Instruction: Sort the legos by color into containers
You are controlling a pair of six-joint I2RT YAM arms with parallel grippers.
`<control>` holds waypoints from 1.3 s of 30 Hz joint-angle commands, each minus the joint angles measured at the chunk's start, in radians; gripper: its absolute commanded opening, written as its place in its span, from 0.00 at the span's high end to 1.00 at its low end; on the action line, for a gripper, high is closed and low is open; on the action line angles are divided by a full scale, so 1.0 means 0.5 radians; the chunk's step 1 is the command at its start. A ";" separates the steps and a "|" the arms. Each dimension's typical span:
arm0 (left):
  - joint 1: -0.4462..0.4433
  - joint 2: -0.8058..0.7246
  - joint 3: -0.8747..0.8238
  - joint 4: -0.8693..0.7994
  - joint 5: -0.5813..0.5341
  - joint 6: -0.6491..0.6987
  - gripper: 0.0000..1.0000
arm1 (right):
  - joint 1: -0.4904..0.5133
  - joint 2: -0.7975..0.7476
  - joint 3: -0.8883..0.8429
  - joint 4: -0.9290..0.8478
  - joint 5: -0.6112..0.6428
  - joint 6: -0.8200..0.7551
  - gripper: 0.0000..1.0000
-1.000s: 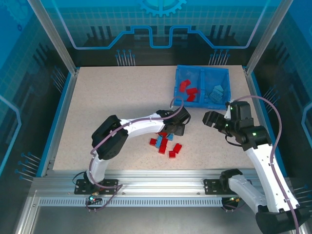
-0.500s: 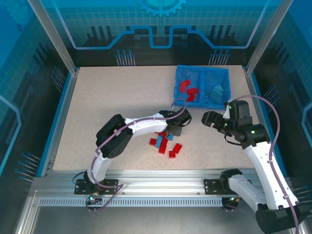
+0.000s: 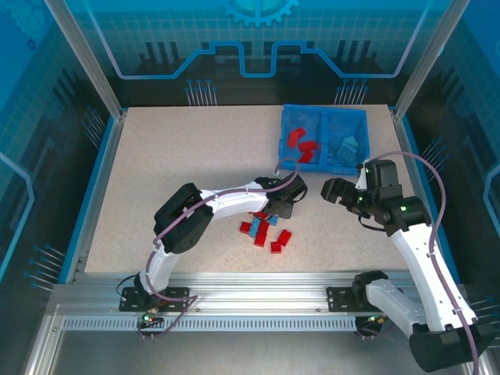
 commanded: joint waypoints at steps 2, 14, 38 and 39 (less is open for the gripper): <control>-0.018 0.170 0.014 -0.288 0.207 0.039 0.41 | -0.019 -0.030 0.014 -0.036 -0.036 0.022 0.11; -0.049 0.206 0.029 -0.456 -0.172 0.099 0.41 | -0.016 -0.075 -0.005 -0.063 -0.024 0.017 0.10; -0.052 -0.163 0.241 -0.137 0.163 0.033 0.77 | -0.018 -0.149 -0.063 -0.047 -0.413 -0.077 0.11; -0.048 -0.173 0.307 -0.119 0.163 0.045 0.78 | -0.018 -0.181 -0.048 -0.040 -0.326 -0.042 0.11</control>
